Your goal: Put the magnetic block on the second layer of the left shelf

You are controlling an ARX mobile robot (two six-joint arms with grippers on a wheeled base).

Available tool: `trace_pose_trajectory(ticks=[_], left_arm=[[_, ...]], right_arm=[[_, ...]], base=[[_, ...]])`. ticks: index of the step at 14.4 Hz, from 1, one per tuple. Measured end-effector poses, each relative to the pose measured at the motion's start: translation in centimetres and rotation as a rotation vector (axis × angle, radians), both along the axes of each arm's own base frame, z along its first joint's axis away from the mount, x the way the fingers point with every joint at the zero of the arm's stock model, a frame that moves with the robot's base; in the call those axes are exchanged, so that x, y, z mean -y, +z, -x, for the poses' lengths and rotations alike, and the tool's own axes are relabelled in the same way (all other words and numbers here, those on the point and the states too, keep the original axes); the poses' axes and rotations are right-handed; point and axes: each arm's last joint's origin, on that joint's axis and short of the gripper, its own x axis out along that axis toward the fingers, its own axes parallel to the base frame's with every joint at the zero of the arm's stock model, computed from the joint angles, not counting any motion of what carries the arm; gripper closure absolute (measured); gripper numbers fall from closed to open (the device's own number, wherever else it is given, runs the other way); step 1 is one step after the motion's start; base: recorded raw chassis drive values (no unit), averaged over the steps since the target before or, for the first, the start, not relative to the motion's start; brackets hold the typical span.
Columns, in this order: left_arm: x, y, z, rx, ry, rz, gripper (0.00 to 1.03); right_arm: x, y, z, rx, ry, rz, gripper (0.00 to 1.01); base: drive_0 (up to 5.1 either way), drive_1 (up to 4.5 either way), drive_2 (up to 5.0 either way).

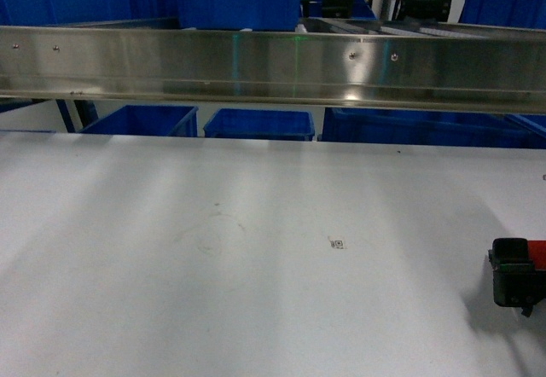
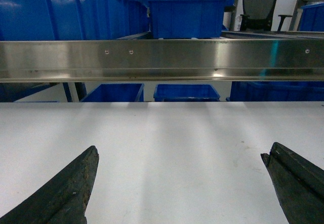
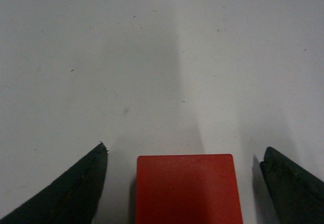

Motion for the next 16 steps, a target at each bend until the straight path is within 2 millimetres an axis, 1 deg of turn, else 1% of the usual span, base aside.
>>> trace_pose_trajectory(ticks=[4, 5, 6, 7, 8, 9, 11, 12, 13, 14, 16], left_arm=[[0.0, 0.0, 0.0, 0.000, 0.000, 0.000, 0.05], [0.0, 0.0, 0.0, 0.000, 0.000, 0.000, 0.05], [0.0, 0.0, 0.0, 0.000, 0.000, 0.000, 0.05], [0.0, 0.0, 0.0, 0.000, 0.000, 0.000, 0.05], [0.0, 0.0, 0.0, 0.000, 0.000, 0.000, 0.05], [0.0, 0.0, 0.0, 0.000, 0.000, 0.000, 0.05], [0.0, 0.0, 0.0, 0.000, 0.000, 0.000, 0.05], [0.0, 0.0, 0.0, 0.000, 0.000, 0.000, 0.05], [0.0, 0.0, 0.0, 0.000, 0.000, 0.000, 0.05], [0.0, 0.0, 0.0, 0.000, 0.000, 0.000, 0.05], [0.0, 0.0, 0.0, 0.000, 0.000, 0.000, 0.05]], right_arm=[[0.0, 0.2, 0.8, 0.026, 0.005, -0.004, 0.49], [0.0, 1.0, 1.1, 0.047, 0.005, -0.003, 0.62], [0.2, 2.5, 1.5, 0.092, -0.001, -0.001, 0.67], [0.1, 4.5, 2.0, 0.144, 0.000, -0.001, 0.67], [-0.2, 7.1, 2.9, 0.210, 0.009, 0.003, 0.67], [-0.7, 9.1, 4.0, 0.264, 0.019, 0.016, 0.67], [-2.1, 13.2, 6.9, 0.350, 0.054, 0.034, 0.68], [-2.7, 14.8, 8.1, 0.394, 0.060, 0.031, 0.68], [-3.2, 16.0, 9.7, 0.442, 0.061, 0.016, 0.68], [-3.2, 15.8, 10.2, 0.451, 0.041, 0.014, 0.68], [-2.1, 13.7, 10.7, 0.363, 0.003, -0.021, 0.68]], base=[[0.0, 0.00, 0.0], [0.0, 0.00, 0.0], [0.0, 0.00, 0.0], [0.0, 0.00, 0.0], [0.0, 0.00, 0.0], [0.0, 0.00, 0.0], [0.0, 0.00, 0.0], [0.0, 0.00, 0.0], [0.0, 0.00, 0.0], [0.0, 0.00, 0.0], [0.0, 0.00, 0.0]])
